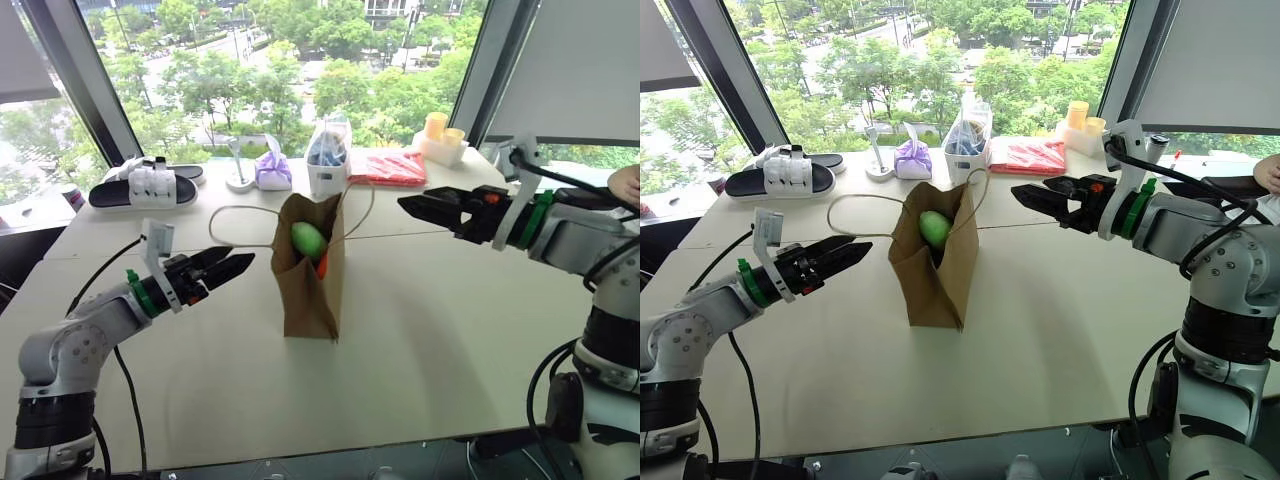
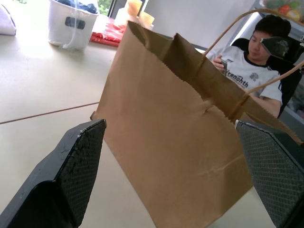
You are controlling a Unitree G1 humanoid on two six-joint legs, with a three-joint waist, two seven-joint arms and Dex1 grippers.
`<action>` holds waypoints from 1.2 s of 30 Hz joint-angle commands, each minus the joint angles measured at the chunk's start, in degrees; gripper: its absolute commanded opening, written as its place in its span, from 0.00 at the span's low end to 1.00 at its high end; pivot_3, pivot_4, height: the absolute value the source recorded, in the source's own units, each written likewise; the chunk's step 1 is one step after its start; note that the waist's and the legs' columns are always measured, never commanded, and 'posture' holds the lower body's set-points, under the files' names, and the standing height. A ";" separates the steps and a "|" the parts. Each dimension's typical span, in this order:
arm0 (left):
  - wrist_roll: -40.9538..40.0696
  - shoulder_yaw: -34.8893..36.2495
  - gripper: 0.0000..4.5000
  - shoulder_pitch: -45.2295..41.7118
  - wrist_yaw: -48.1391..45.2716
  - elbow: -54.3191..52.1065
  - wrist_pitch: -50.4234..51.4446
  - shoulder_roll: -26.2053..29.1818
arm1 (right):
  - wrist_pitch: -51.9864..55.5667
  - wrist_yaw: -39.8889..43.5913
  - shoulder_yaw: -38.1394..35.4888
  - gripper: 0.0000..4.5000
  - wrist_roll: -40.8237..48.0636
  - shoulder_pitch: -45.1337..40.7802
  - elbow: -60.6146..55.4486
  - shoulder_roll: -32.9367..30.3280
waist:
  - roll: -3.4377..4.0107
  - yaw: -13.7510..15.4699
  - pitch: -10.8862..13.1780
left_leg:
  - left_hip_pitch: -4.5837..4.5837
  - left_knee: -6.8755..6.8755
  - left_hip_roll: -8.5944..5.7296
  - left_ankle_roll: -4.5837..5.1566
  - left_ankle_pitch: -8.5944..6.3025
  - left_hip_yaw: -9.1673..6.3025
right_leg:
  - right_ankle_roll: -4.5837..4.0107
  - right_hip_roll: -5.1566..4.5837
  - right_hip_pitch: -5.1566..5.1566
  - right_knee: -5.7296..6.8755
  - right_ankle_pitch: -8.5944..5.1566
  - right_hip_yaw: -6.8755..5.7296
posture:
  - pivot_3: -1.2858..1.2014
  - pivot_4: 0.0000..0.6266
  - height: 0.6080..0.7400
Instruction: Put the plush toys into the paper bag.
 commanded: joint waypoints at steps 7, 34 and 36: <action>6.80 -3.83 0.99 3.28 -6.41 -4.99 -7.69 1.77 | -3.01 -0.21 0.91 1.00 1.54 0.50 -2.68 -0.42 | 0.00 -0.10 0.00 | 0.00 -0.02 0.00 0.00 0.00 0.01 | 0.00 0.01 0.03 -0.09 0.00 0.00 | 0.52 0.24 1.00; 19.18 -20.36 1.00 2.46 0.67 -13.32 -11.92 -7.98 | -30.33 9.22 31.08 0.00 -20.52 8.11 3.61 9.27 | 0.02 0.06 0.01 | 0.06 -0.03 0.00 0.11 -0.07 -0.02 | 0.01 0.03 0.32 -0.56 0.02 -0.09 | 0.52 0.24 1.00; 20.07 -21.26 1.00 1.31 1.46 -12.81 -12.00 -9.44 | -30.73 10.44 32.02 0.00 -21.14 7.95 3.84 9.54 | 0.02 -0.03 0.01 | 0.06 -0.03 0.00 0.11 -0.07 -0.02 | 0.01 0.03 0.33 -0.56 0.02 -0.10 | 0.52 0.24 1.00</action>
